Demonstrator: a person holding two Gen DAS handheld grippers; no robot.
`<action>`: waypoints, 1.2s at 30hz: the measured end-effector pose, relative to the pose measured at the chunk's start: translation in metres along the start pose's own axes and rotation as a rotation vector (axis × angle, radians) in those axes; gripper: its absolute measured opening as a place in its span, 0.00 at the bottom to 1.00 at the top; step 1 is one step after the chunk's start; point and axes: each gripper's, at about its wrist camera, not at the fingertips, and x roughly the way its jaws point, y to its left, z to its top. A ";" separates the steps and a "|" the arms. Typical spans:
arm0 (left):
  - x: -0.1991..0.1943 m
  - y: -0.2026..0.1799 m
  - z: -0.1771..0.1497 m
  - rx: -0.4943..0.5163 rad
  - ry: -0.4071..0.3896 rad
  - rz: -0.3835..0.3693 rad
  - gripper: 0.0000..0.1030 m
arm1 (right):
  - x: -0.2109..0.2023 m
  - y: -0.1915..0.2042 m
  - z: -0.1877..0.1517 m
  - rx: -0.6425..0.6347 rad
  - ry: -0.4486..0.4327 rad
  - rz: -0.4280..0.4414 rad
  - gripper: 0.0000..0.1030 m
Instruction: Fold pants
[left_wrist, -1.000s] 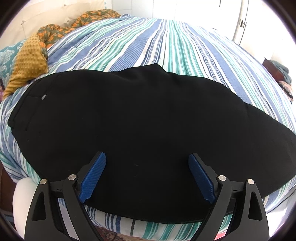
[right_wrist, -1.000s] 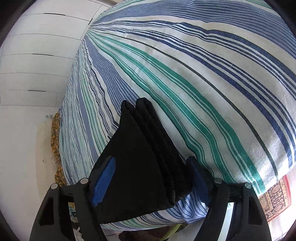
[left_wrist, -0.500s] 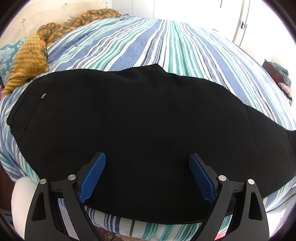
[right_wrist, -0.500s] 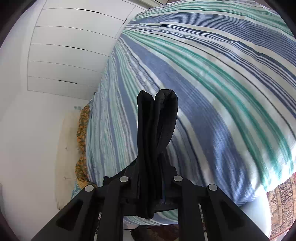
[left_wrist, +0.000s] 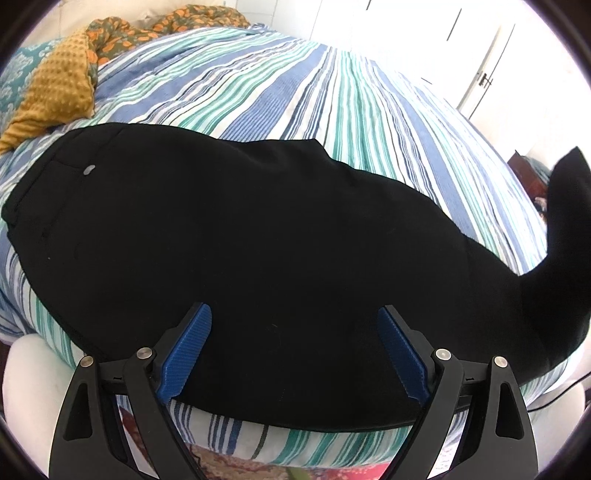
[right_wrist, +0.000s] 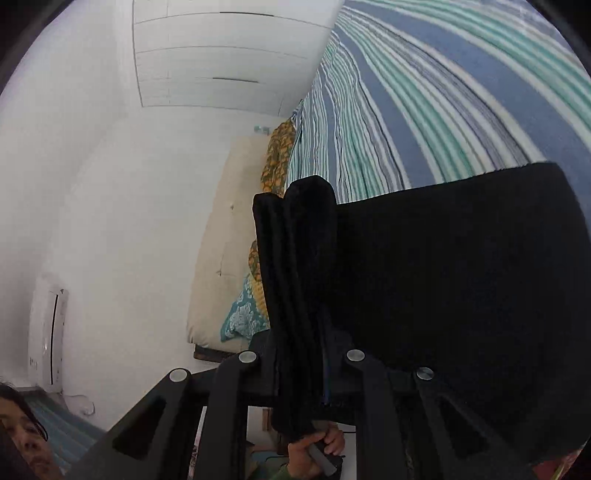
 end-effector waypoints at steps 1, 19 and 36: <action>-0.004 0.003 0.001 -0.020 0.001 -0.016 0.89 | 0.025 -0.004 -0.007 0.003 0.019 0.008 0.15; -0.043 -0.032 0.016 0.073 0.035 -0.358 0.67 | 0.122 0.019 -0.147 -0.792 0.275 -0.493 0.92; 0.014 -0.057 0.013 0.150 0.164 -0.159 0.02 | 0.007 0.022 -0.105 -0.701 -0.057 -0.594 0.92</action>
